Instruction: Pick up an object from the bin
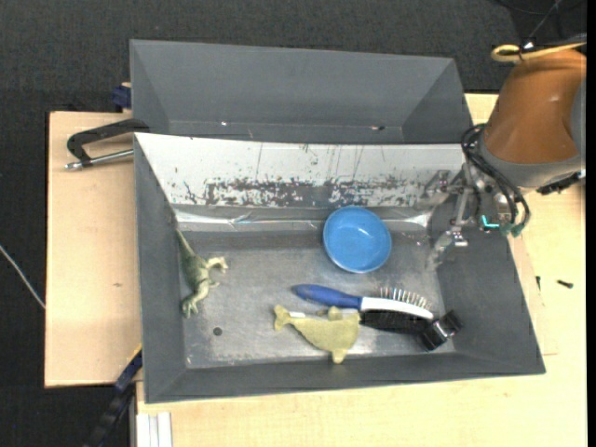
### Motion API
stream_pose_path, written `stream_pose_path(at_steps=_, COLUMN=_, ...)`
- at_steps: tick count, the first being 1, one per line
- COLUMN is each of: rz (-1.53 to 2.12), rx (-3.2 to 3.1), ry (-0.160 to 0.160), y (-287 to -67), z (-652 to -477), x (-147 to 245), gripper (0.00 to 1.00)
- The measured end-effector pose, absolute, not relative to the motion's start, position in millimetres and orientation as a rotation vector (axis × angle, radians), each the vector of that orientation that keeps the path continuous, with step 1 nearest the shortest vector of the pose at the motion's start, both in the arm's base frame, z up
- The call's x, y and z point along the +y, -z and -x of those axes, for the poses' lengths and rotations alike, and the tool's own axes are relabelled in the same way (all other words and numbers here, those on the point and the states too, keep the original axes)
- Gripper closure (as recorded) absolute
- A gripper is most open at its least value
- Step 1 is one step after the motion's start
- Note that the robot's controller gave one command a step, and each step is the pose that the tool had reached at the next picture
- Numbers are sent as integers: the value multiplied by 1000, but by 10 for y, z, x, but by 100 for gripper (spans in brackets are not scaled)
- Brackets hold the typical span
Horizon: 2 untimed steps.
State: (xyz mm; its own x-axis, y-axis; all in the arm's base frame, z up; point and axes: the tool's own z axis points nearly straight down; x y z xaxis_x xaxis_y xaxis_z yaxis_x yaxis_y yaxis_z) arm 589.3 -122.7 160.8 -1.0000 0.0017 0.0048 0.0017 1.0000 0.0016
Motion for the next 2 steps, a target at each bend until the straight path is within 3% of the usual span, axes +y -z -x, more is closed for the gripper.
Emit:
stream_pose_path(at_steps=1, rz=-308, rx=-3158, ry=-8, y=-759, z=-5226, x=-434, gripper=0)
stream_pose_path(at_steps=2, rz=-19, rx=-3150, ry=16, y=-1024, z=-5091, x=-1108, gripper=0)
